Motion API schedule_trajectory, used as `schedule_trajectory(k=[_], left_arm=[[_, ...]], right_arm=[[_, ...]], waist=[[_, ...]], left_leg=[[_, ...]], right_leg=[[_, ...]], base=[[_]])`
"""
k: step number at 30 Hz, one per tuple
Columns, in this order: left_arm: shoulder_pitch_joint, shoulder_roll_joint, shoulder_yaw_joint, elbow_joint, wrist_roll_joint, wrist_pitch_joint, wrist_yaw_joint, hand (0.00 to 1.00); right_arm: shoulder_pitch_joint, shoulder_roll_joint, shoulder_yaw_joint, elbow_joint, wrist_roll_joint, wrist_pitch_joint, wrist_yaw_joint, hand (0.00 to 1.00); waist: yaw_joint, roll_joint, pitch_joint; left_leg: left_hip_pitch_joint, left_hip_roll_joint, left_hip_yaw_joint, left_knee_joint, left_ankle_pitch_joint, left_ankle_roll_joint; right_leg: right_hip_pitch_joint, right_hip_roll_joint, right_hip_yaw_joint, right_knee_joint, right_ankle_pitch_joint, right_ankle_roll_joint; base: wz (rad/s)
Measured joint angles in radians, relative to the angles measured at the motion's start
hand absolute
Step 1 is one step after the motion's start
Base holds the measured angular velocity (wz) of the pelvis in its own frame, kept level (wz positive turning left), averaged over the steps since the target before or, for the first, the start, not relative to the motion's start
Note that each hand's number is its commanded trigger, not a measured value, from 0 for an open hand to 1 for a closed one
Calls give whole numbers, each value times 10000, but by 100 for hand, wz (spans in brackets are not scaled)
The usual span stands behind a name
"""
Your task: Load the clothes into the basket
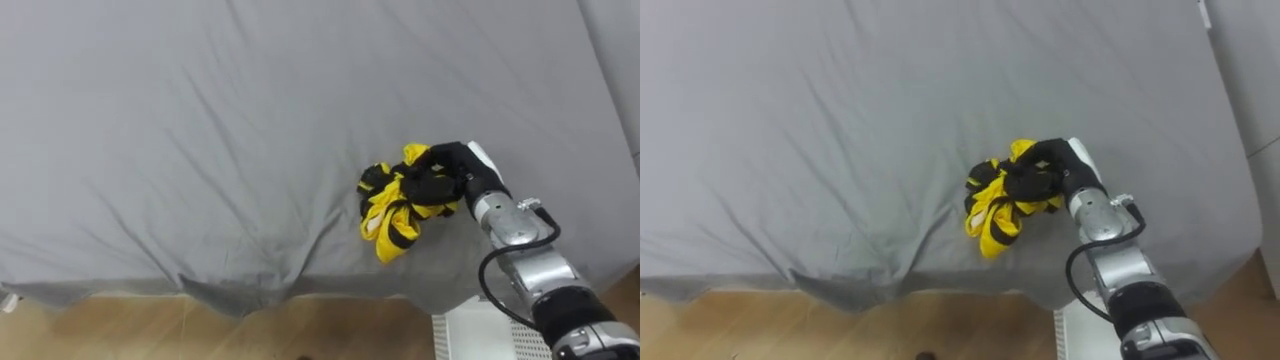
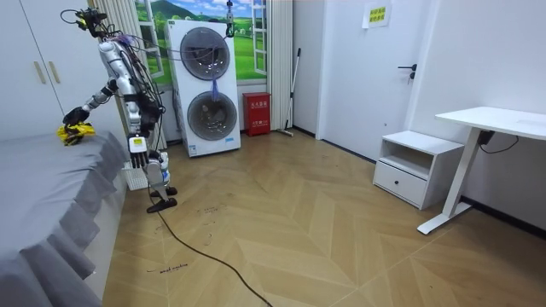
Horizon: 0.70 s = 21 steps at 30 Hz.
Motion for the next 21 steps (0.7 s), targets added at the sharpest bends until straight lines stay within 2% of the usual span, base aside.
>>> schedule_trajectory(k=[2,6,8,10,11,12,14,15,17,21], left_arm=[[55,-12,209,-25,10,8,5,0],[132,-21,263,-33,41,39,56,0],[283,-47,386,-265,238,74,114,0],[348,-59,381,-363,208,103,171,0],[355,-62,424,-436,269,143,220,0],[435,-72,482,-436,348,147,225,0],[527,-97,803,-412,799,180,241,0],[527,-96,825,-412,853,195,248,0],[556,-191,951,-418,1045,293,258,0],[655,-245,1039,-534,1515,470,376,0]], right_arm=[[237,-12,-386,-691,-58,1,-214,100],[1061,-75,-386,-2225,389,-25,-584,100],[1569,-74,-487,-2792,346,-22,-694,100],[2175,-87,-696,-3368,599,9,-761,100],[2644,-110,-785,-3956,828,81,-801,100],[2887,-107,-867,-4365,879,126,-796,100],[3537,-101,-1184,-5352,888,126,-808,100],[3671,-96,-1305,-5496,872,134,-822,100],[4331,-31,-1841,-6347,616,308,-883,100],[5181,36,-2329,-7418,535,372,-924,100]], waist=[[-228,0,-1],[-471,-27,-23],[-875,-23,-94],[-1108,-90,-161],[-1182,-178,-230],[-1241,-197,-246],[-1745,-246,-319],[-1821,-273,-351],[-1945,-255,-392],[-2233,-259,-426]], left_leg=[[184,-2,33,-125,2,3],[840,15,216,-434,-1,0],[1301,14,258,-656,-1,-1],[1643,14,350,-694,-2,-2],[1892,20,544,-761,-6,-6],[2026,20,585,-821,-15,-19],[2518,35,667,-919,-93,-61],[2640,51,742,-919,-128,-96],[3303,172,1133,-1044,-391,-153],[3939,282,1685,-1210,-577,-232]], right_leg=[[152,18,12,-120,11,19],[716,110,191,-350,19,55],[1194,150,173,-575,36,86],[1592,175,221,-822,63,128],[1759,213,428,-887,68,144],[1872,234,508,-932,71,154],[2416,307,623,-1230,101,206],[2529,330,690,-1275,104,209],[2981,529,1121,-1483,127,233],[3402,732,1628,-1536,126,234]], base=[[-3],[-13],[-4],[-12],[-35],[-36],[-21],[-29],[-57],[-53]])
